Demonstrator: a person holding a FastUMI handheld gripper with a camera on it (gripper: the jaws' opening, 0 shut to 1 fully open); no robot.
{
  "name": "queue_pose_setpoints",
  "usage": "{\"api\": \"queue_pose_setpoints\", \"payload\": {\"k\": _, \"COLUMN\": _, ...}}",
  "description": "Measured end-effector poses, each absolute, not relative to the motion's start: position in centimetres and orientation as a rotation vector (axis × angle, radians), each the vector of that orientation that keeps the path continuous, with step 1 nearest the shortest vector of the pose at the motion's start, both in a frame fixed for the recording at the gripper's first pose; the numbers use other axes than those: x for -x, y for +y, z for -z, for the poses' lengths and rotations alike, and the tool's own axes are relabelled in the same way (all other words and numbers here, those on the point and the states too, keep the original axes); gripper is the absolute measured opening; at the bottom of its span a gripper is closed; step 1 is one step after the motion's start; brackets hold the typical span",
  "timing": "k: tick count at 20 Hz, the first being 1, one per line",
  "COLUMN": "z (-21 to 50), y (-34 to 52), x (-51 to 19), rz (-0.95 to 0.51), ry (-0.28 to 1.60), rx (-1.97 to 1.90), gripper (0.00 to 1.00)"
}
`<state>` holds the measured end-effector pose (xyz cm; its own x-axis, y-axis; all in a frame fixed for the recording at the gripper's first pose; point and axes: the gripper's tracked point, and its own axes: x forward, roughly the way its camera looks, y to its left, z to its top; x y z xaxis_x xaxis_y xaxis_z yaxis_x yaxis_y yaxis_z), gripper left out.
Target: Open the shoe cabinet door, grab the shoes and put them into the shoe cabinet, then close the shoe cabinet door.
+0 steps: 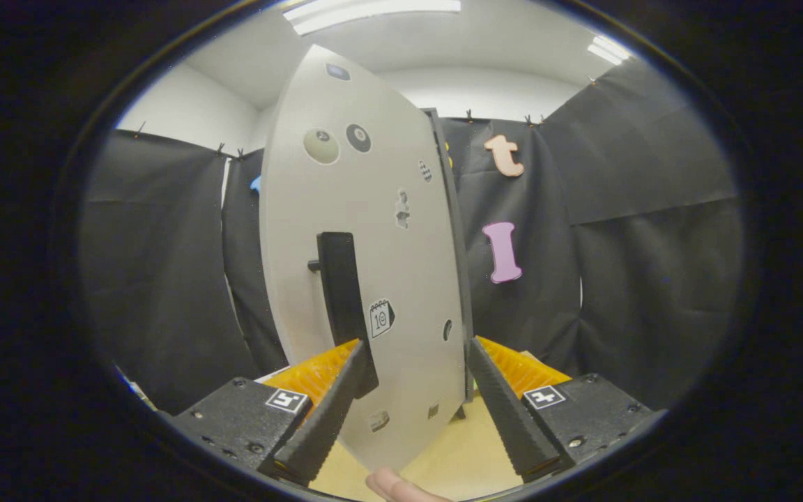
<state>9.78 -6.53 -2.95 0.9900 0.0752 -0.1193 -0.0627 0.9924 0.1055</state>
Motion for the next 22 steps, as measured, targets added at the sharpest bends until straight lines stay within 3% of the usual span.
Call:
{"api": "queue_pose_setpoints", "payload": {"k": 14, "z": 4.7, "y": 5.9, "x": -20.2, "rz": -0.126, "ry": 0.147, "rx": -0.02, "gripper": 0.98}}
{"api": "queue_pose_setpoints", "payload": {"k": 22, "z": 6.4, "y": 6.5, "x": -19.4, "rz": -0.122, "ry": 0.172, "rx": -0.043, "gripper": 0.98}}
